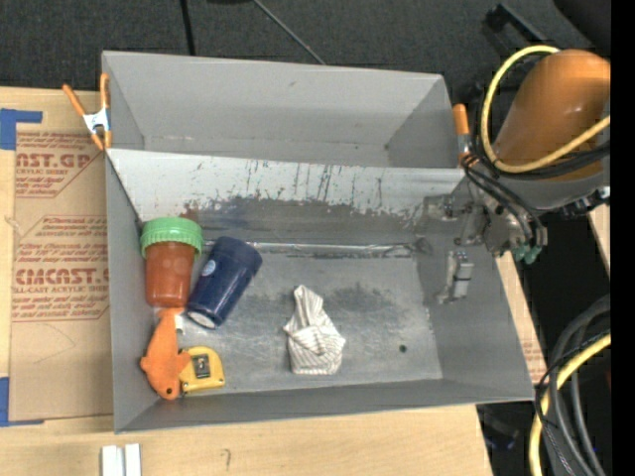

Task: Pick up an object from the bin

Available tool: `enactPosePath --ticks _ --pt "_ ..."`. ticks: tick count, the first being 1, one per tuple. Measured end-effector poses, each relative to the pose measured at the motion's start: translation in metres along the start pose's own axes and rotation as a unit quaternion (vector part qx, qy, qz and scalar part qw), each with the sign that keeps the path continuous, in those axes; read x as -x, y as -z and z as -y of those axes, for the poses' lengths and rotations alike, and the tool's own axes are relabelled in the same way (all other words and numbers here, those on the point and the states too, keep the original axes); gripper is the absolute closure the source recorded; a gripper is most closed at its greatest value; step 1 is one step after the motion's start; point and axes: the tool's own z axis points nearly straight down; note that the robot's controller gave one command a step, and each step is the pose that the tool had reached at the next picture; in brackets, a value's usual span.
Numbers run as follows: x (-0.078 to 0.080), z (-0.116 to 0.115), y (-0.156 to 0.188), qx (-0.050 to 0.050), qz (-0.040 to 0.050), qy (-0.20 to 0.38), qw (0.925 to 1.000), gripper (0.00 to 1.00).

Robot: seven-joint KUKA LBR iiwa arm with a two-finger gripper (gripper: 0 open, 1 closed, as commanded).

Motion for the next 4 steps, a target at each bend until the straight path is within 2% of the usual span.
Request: enactPosePath --ticks 1,2,3,4 --pt "0.001 0.000 0.005 -0.001 0.0039 0.001 1.0000 0.00" --pt "0.000 -0.012 -0.012 -0.002 0.0076 0.030 0.9995 0.00" --pt "0.000 -0.041 -0.068 0.000 0.0052 0.066 0.9978 0.00" --pt "-0.012 -0.068 -0.106 0.000 0.0035 -0.064 0.9980 0.00"
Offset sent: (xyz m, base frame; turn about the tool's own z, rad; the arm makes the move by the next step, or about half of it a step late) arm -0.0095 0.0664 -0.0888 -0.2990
